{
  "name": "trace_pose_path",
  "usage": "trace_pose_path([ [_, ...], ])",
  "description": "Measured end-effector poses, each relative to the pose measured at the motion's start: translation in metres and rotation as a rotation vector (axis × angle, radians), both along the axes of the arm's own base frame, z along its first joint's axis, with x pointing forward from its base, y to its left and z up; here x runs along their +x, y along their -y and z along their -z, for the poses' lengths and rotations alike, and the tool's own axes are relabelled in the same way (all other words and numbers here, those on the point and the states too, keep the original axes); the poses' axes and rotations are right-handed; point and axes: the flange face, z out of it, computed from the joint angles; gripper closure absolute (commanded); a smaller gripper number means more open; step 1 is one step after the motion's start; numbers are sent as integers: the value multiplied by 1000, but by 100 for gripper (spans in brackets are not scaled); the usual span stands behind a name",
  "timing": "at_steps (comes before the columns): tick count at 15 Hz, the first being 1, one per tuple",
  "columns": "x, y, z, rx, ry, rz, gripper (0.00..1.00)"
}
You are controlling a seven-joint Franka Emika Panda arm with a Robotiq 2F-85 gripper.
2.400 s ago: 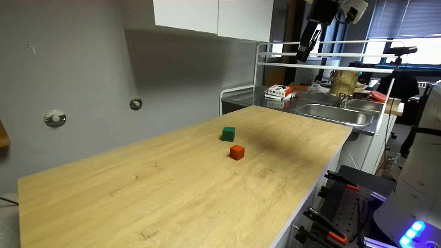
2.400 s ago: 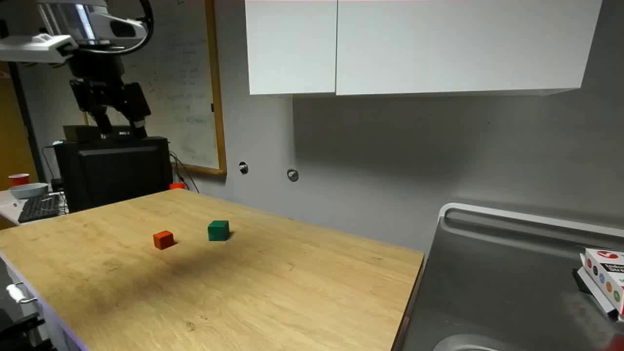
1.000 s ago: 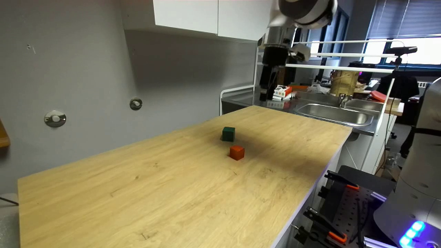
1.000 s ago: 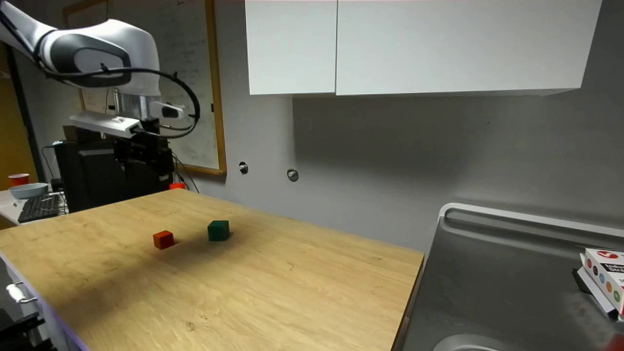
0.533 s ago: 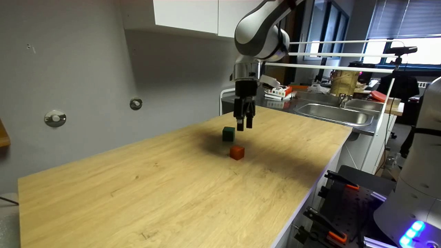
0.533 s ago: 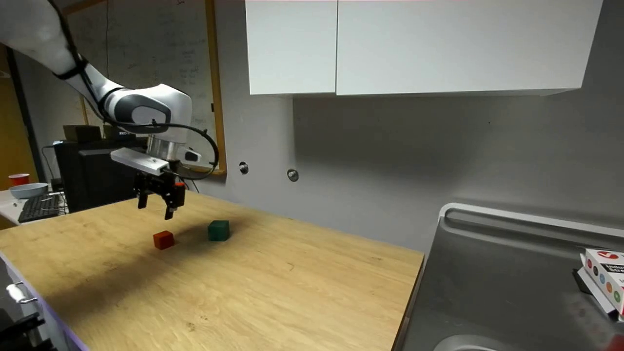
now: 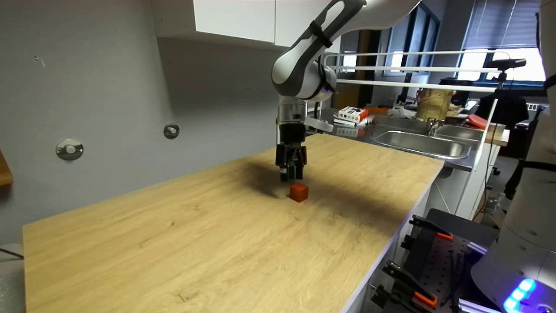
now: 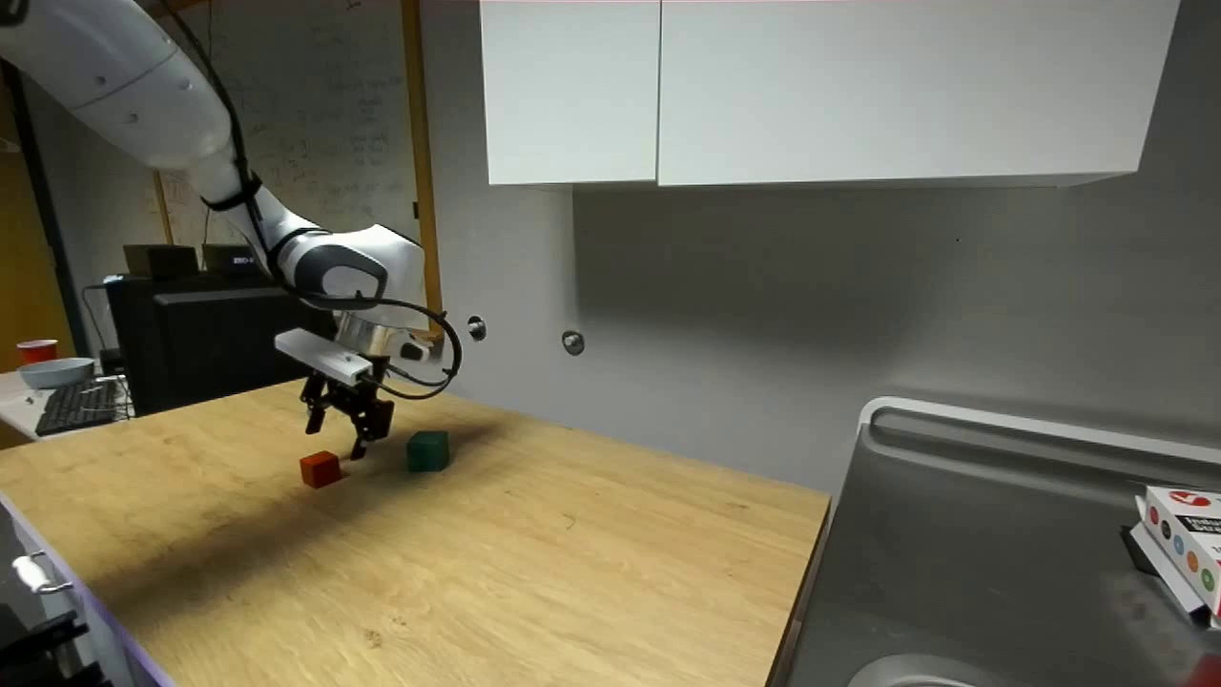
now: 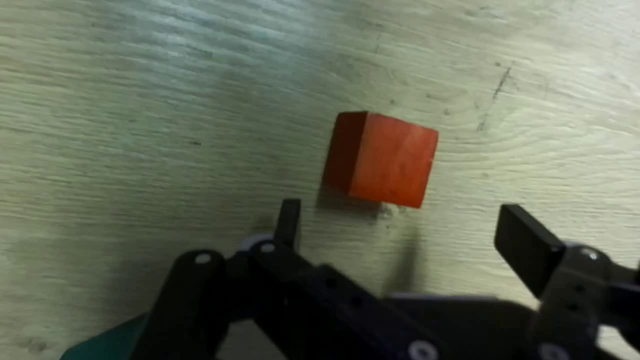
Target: Place the orange block on top of the green block
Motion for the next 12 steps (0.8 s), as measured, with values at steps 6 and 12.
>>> trace_pose_path([
  [6,10,16,25,11,-47,86,0],
  [12,7,28,26,2,-86,186,25],
])
